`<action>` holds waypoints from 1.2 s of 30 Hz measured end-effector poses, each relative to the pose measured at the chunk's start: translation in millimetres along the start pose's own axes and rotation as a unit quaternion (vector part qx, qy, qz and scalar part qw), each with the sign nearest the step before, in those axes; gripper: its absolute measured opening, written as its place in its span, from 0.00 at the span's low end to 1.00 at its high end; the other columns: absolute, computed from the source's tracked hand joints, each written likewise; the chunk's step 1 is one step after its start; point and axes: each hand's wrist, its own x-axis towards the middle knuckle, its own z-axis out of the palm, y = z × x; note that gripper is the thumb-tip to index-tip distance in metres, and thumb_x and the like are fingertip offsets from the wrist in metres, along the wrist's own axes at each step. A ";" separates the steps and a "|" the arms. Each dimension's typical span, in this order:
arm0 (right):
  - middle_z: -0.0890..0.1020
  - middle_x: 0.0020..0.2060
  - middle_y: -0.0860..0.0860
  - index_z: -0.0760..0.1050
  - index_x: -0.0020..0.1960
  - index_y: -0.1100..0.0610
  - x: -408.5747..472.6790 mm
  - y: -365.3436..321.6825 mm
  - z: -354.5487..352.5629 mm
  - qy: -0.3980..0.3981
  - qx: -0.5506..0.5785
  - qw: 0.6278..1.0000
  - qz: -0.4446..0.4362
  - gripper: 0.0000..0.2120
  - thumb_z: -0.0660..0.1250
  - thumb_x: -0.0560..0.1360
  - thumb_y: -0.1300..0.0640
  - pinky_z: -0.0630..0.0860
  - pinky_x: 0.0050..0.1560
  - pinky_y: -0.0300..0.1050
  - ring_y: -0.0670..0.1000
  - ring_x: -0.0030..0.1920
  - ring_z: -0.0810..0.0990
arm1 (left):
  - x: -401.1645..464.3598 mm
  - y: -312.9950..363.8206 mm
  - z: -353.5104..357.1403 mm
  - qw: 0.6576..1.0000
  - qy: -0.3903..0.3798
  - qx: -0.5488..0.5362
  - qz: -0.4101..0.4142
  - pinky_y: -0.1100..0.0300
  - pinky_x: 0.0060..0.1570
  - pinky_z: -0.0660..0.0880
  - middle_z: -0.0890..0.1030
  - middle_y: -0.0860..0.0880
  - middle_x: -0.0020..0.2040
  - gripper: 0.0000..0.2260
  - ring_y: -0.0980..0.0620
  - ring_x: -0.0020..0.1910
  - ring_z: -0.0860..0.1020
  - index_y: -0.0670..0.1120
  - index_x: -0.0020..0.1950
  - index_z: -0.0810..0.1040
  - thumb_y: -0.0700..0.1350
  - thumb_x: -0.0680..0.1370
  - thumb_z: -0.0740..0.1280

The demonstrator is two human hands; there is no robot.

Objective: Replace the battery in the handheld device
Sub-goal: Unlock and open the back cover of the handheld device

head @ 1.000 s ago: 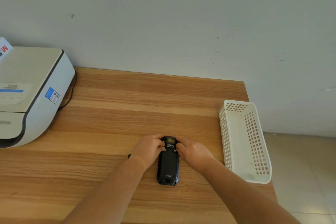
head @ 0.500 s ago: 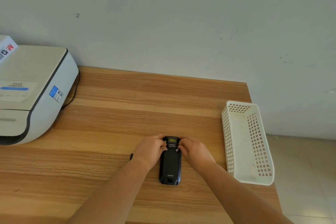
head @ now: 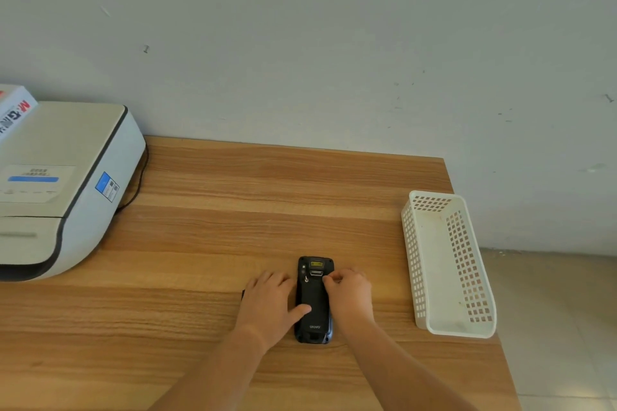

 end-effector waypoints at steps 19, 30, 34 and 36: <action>0.72 0.51 0.47 0.77 0.42 0.56 -4.6 -8.1 8.6 0.020 0.008 0.999 0.036 0.09 0.63 0.79 0.58 0.74 0.41 0.37 0.45 0.43 0.74 | 5.0 3.1 -1.8 0.999 -0.028 0.024 0.007 0.54 0.67 0.61 0.74 0.54 0.63 0.24 0.52 0.66 0.66 0.52 0.68 0.75 0.63 0.78 0.61; 0.76 0.52 0.46 0.79 0.57 0.54 6.7 4.9 -20.8 -0.044 0.046 0.998 -0.016 0.09 0.68 0.76 0.60 0.67 0.47 0.32 0.44 0.51 0.74 | 10.1 15.3 -2.9 0.999 -0.024 0.041 -0.004 0.53 0.67 0.63 0.74 0.53 0.64 0.24 0.51 0.66 0.66 0.52 0.69 0.72 0.63 0.79 0.58; 0.75 0.57 0.45 0.76 0.59 0.52 -0.1 9.1 -25.2 -0.055 0.022 0.997 -0.043 0.12 0.67 0.76 0.60 0.66 0.42 0.28 0.42 0.53 0.73 | 2.8 10.6 -2.5 0.999 -0.019 0.034 0.001 0.52 0.67 0.62 0.72 0.53 0.64 0.27 0.51 0.66 0.66 0.52 0.69 0.72 0.67 0.77 0.56; 0.72 0.59 0.44 0.76 0.61 0.52 -6.7 9.2 -22.7 -0.059 -0.025 0.993 -0.097 0.13 0.67 0.77 0.56 0.67 0.47 0.28 0.43 0.57 0.71 | -4.5 6.2 0.0 0.999 -0.025 0.041 0.010 0.52 0.68 0.61 0.71 0.54 0.66 0.32 0.52 0.67 0.65 0.52 0.71 0.69 0.70 0.75 0.56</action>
